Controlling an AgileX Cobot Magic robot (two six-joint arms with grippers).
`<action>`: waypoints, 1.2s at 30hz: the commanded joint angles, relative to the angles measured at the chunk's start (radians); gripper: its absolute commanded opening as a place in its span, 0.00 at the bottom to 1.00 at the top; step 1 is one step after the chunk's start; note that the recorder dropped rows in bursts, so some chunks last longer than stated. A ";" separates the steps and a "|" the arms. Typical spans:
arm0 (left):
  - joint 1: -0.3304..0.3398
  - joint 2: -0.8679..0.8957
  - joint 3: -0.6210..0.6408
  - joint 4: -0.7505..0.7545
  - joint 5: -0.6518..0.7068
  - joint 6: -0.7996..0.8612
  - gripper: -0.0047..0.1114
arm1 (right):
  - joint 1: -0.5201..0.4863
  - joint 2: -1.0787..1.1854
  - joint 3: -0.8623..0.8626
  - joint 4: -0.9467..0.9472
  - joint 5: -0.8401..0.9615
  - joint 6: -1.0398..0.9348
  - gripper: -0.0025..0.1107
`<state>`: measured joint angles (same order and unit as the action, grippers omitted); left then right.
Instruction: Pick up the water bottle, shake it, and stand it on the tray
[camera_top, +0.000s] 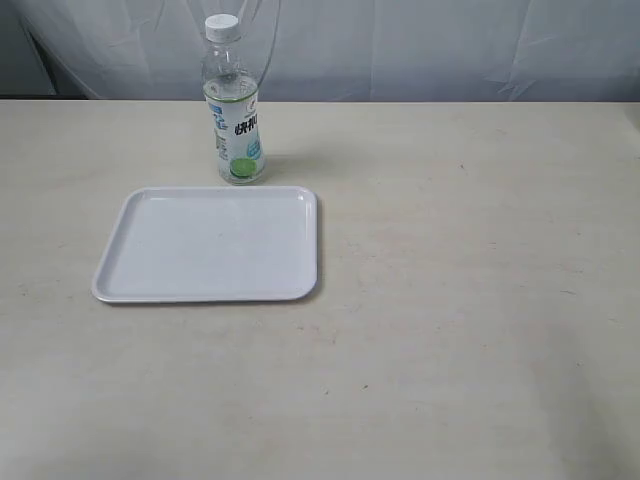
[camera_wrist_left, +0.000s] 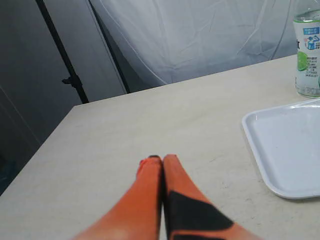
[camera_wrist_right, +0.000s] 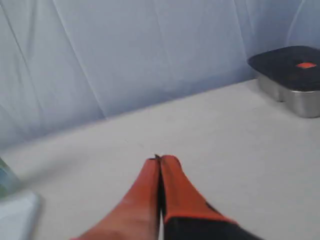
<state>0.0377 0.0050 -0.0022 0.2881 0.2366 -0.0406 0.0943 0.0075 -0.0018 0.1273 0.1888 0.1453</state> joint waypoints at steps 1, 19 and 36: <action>0.000 -0.005 0.002 0.003 0.003 -0.004 0.04 | -0.002 -0.007 0.002 0.446 -0.209 0.162 0.01; 0.000 -0.005 0.002 0.003 0.003 -0.004 0.04 | 0.002 0.348 -0.405 0.047 -0.276 0.034 0.01; 0.000 -0.005 0.002 0.003 0.003 -0.004 0.04 | 0.520 1.687 -1.095 -0.409 -0.589 0.038 0.19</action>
<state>0.0377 0.0050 -0.0022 0.2881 0.2366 -0.0406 0.5895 1.6222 -1.0281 -0.2721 -0.3854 0.1875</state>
